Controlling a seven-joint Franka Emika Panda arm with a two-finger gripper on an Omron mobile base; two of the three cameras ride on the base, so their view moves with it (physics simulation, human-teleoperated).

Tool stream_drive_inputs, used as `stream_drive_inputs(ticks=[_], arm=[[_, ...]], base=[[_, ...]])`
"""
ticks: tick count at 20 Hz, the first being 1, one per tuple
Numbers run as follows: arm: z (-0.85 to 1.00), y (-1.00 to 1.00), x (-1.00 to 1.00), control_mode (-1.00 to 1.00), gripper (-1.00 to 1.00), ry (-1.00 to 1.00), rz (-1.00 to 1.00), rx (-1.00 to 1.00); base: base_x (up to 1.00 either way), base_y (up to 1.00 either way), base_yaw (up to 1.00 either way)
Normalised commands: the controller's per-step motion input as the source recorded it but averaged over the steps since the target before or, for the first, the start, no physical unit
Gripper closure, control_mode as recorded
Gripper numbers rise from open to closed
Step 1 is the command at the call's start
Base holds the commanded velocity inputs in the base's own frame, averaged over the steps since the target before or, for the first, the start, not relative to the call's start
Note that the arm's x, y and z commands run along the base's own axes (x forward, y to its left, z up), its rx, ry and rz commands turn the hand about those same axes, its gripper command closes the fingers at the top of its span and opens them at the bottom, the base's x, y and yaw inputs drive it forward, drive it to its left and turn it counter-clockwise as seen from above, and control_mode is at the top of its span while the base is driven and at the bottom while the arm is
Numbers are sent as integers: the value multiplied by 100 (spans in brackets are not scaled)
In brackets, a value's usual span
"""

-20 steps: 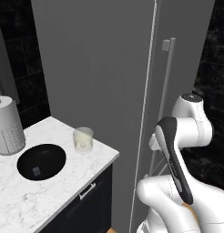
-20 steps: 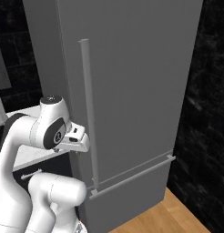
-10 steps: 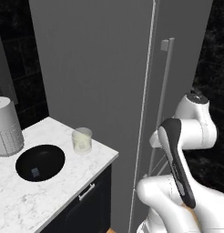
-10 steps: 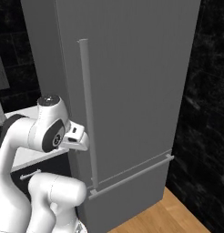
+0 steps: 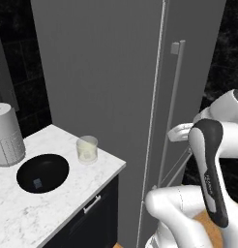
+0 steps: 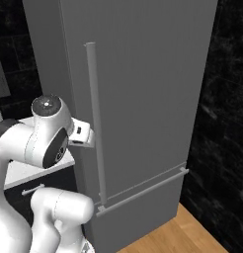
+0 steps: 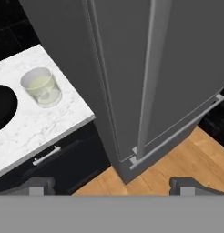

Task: Grab a lemon wedge from the fridge and one ice cube from the ice bowl, and put them in the glass of lemonade.

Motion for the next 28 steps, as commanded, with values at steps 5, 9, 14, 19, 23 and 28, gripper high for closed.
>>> stream_drive_inputs(ticks=[5,9,14,19,23,28], arm=[[69,-58,87,-100,-100,-5,30,0],[4,-75,99,-100,-100,-7,29,9],[-38,-31,62,-100,-100,-10,18,12],[-47,4,42,-100,-100,-5,15,10],[-2,11,37,-100,-100,-18,16,17],[2,21,0,-100,-100,-20,12,13]], base=[[0,0,0],[0,0,0],[0,0,0],[0,0,0],[0,0,0],[0,0,0]])
